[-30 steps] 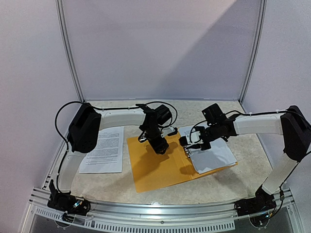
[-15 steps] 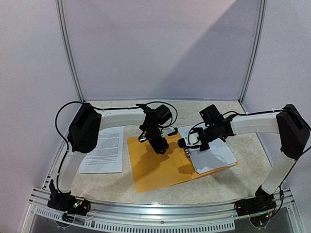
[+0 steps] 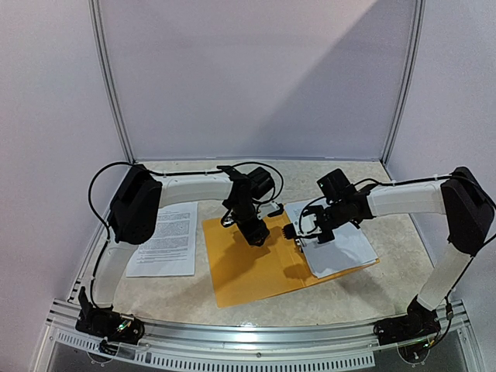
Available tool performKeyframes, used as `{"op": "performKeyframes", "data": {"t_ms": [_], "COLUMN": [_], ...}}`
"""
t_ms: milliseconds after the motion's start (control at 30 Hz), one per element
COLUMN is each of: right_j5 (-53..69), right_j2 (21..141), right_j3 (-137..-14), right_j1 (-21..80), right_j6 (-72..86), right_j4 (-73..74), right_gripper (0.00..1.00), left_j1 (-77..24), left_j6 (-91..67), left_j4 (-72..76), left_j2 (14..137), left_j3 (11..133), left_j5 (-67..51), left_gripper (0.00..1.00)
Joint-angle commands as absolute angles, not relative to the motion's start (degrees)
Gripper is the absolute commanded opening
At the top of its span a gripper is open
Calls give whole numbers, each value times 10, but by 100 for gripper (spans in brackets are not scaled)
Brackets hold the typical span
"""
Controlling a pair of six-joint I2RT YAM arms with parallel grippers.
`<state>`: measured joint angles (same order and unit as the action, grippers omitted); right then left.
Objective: Put the files into the folder
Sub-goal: Close the spring clip on the folder with some files.
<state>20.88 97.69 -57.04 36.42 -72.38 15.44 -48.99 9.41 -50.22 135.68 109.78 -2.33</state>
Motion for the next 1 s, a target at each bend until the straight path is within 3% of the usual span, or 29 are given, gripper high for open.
{"op": "performKeyframes", "data": {"t_ms": [0, 967], "right_j5": [204, 120], "right_j2": [956, 968], "right_j3": [-550, -479], "right_j1": [369, 392], "right_j6": [-718, -702], "right_j4": [185, 193], "right_gripper": [11, 10], "left_j1": [-503, -503], "left_j6": [100, 95], "left_j4": [-522, -512], "left_j2": [1415, 1425], "left_j3": [1079, 1058], "left_j5": [-24, -29], "left_gripper": [76, 76]}}
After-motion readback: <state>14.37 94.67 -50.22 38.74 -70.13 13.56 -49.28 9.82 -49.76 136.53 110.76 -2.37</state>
